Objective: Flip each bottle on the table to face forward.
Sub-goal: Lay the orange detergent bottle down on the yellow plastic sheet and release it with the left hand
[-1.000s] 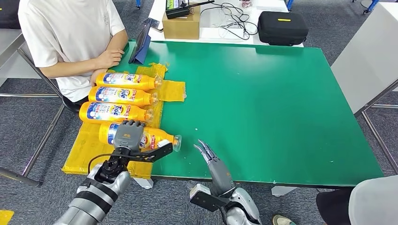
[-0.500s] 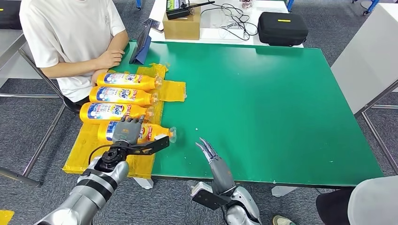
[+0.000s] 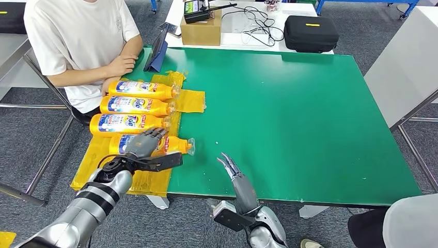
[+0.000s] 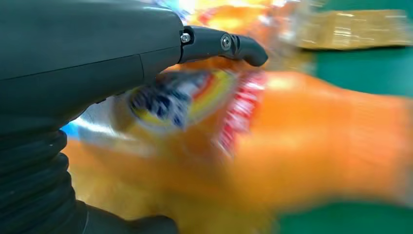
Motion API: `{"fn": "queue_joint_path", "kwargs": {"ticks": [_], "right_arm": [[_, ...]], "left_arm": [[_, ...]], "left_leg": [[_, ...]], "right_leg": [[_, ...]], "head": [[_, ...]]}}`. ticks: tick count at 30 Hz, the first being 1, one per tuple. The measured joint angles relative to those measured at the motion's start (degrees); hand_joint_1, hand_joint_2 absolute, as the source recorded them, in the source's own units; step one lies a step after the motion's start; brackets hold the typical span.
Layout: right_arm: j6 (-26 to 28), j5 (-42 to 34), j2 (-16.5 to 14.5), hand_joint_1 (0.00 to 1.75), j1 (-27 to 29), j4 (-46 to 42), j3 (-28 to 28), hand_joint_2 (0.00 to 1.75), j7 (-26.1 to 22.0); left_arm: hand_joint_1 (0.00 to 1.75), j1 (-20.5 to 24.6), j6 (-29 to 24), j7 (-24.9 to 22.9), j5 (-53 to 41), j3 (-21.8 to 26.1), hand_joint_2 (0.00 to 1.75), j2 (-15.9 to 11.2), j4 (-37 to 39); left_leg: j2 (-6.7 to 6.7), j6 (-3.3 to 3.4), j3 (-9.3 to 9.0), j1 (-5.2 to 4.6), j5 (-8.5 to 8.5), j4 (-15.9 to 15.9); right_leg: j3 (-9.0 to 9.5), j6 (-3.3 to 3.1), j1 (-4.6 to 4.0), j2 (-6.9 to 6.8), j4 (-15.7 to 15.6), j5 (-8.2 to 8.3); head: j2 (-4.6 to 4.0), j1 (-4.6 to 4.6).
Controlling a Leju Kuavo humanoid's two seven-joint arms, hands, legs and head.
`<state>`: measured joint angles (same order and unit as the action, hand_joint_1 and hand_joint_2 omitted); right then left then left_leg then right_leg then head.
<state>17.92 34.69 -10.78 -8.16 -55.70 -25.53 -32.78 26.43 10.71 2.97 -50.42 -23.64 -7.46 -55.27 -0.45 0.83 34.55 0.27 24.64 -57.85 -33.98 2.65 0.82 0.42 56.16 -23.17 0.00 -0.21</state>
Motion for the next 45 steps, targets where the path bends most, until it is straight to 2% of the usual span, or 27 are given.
{"fn": "queue_joint_path", "kwargs": {"ticks": [6, 11, 16, 20, 25, 28, 32, 33, 37, 40, 45], "right_arm": [[-1.1, -1.9, 0.0, 0.0, -1.3, 1.9, -1.4, 1.75, -2.2], [-2.2, -2.9, -0.1, 0.0, -3.0, 3.7, -3.6, 1.75, -3.1], [-2.5, -3.4, -0.1, 0.0, -3.9, 4.5, -5.3, 1.75, -3.1], [-2.5, -3.4, 0.0, 0.0, -3.9, 4.6, -6.2, 1.75, -2.5], [-2.1, -3.2, 0.2, 0.0, -3.9, 4.6, -6.8, 1.75, -2.2], [-0.4, -4.3, 0.4, 0.0, -3.5, 3.9, -6.7, 1.75, -3.4], [6.8, -10.9, 0.6, 0.0, -0.3, -3.0, -6.2, 0.0, -6.5], [9.3, -12.9, 0.6, 0.0, 0.7, -5.5, -6.1, 0.0, -6.7], [17.6, -16.7, 0.9, 0.0, 4.3, -14.3, -5.6, 1.75, -6.7], [20.8, -16.8, 1.3, 0.0, 6.1, -18.0, -5.4, 1.75, -6.7], [21.3, -17.2, 1.5, 0.0, 6.8, -19.1, -5.2, 1.75, -6.7]], "left_arm": [[0.0, -6.0, 2.7, 11.0, 19.6, -1.7, 1.75, -3.5, -9.4], [0.0, -10.8, 0.6, 19.2, 28.8, -2.3, 1.75, -4.0, -15.7], [0.0, -13.1, -5.1, 23.0, 31.3, -2.1, 1.75, -1.5, -20.3], [0.0, -14.5, -8.7, 25.2, 35.4, -0.5, 1.75, 2.1, -23.3], [0.0, -16.1, -8.4, 26.3, 39.8, 1.2, 1.75, 5.5, -26.1], [0.0, -17.3, -5.6, 26.9, 46.0, 2.4, 1.75, 7.1, -27.5], [0.0, -19.8, 0.6, 26.1, 61.2, 4.7, 1.75, 10.1, -29.7], [0.0, -20.4, 1.4, 25.6, 64.3, 5.2, 1.75, 10.9, -30.1], [0.0, -22.6, 0.2, 24.1, 70.0, 6.9, 1.75, 13.6, -31.2], [0.0, -23.6, -2.7, 24.0, 70.3, 7.6, 1.75, 14.9, -31.3], [0.0, -23.9, -3.8, 24.2, 69.8, 7.8, 1.75, 15.2, -31.3]], "left_leg": [[0.04, -0.02, 0.19, 0.0, 0.03, 0.0], [0.02, -0.03, 0.36, 0.0, 0.03, 0.0], [0.0, -0.02, 0.4, 0.0, 0.03, 0.0], [-0.01, -0.02, 0.41, -0.01, 0.04, 0.0], [0.01, -0.02, 0.42, -0.01, 0.05, 0.0], [0.01, -0.02, 0.43, 0.0, 0.05, 0.0], [0.0, -0.02, 0.51, 0.0, 0.06, 0.0], [0.0, -0.02, 0.53, 0.0, 0.07, 0.0], [0.0, -0.01, 0.59, -0.01, 0.1, 0.0], [0.0, -0.01, 0.59, -0.01, 0.11, 0.0], [-0.01, -0.01, 0.59, -0.01, 0.11, 0.0]], "right_leg": [[-0.24, 0.0, 0.0, 0.01, 0.0, -0.01], [-0.42, -0.01, 0.0, 0.0, 0.0, -0.03], [-0.44, -0.01, 0.0, -0.01, 0.0, -0.02], [-0.44, 0.0, 0.01, -0.02, 0.0, -0.02], [-0.48, 0.0, 0.0, -0.02, 0.0, -0.02], [-0.5, 0.0, -0.01, -0.02, 0.0, -0.02], [-0.57, 0.0, 0.0, -0.02, 0.0, -0.04], [-0.59, 0.0, 0.0, -0.02, 0.0, -0.04], [-0.64, 0.0, 0.01, -0.02, 0.0, -0.05], [-0.64, 0.0, 0.01, -0.02, -0.1, -0.05], [-0.64, 0.0, 0.01, -0.03, -0.1, -0.05]], "head": [[0.0, 0.01], [0.0, 0.0], [0.0, 0.02], [0.0, 0.01], [0.0, 0.0], [0.0, 0.0], [0.0, 0.0], [0.0, 0.0], [0.0, 0.0], [0.0, -0.01], [0.0, -0.01]]}}
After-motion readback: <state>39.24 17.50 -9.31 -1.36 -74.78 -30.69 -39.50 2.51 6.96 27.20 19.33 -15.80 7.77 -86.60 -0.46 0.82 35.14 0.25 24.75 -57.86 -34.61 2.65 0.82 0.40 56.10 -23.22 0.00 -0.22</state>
